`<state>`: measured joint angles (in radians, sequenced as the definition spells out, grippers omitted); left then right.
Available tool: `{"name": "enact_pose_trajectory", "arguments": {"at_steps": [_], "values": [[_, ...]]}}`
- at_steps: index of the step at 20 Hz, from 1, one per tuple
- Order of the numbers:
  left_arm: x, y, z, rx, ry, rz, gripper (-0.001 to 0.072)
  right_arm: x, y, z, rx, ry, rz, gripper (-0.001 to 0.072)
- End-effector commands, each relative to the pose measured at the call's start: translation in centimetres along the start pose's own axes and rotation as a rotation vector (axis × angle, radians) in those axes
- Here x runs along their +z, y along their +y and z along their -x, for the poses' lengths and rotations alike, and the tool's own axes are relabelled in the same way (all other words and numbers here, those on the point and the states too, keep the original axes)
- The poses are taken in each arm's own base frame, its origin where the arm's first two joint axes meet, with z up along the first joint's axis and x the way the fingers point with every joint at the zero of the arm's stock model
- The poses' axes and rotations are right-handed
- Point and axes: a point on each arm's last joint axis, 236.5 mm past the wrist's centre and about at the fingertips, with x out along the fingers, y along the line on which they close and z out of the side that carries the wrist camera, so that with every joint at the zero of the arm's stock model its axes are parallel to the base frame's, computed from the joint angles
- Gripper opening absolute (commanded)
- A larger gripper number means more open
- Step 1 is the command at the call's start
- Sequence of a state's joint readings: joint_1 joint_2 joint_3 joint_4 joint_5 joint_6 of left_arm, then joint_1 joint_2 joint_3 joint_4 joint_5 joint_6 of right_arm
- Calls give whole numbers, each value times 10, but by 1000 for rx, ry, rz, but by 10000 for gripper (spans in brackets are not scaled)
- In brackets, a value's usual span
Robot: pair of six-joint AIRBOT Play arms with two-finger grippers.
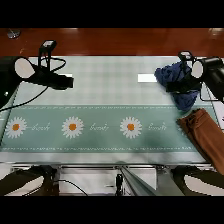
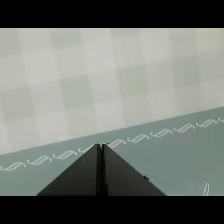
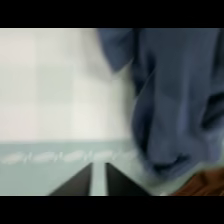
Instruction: Fold the shirts.
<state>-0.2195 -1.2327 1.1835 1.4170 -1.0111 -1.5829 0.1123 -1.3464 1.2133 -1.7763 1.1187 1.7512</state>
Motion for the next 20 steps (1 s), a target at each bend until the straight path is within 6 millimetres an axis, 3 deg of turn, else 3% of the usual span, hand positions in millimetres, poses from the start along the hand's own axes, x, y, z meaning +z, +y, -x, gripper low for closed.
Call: {"name": "enact_pose_trajectory", "arguments": {"at_steps": [1, 2, 5, 8, 11, 15, 16, 17, 18, 20], "values": [[27, 12, -11, 28, -101, 1, 390, 65, -29, 5, -93, -273, -13, 644], [24, 16, -18, 34, -86, 6, 688, 79, -43, 4, -106, -331, -57, 641], [16, 27, -33, 54, -41, 16, 702, 97, -87, -14, -106, -405, -199, 639], [14, 29, -43, 56, -28, 20, 702, 77, -122, -61, -108, -322, -333, 633], [10, 31, -51, 58, -10, 22, 702, 53, -124, -110, -15, -189, -487, 633], [4, 33, -62, 60, 17, 36, 702, 28, -104, -141, 57, -33, -459, 619], [3, 33, -63, 60, 19, 36, 702, 22, -95, -144, 82, -2, -447, 582], [4, 34, -62, 62, 18, 18, 702, 19, -89, -144, 105, 17, -446, 386], [1, 36, -61, 72, 32, -18, 702, 22, -86, -136, 131, 36, -454, 60], [-7, 47, -47, 112, 100, -42, 702, 54, -83, -99, 189, -7, -410, 33]]}}
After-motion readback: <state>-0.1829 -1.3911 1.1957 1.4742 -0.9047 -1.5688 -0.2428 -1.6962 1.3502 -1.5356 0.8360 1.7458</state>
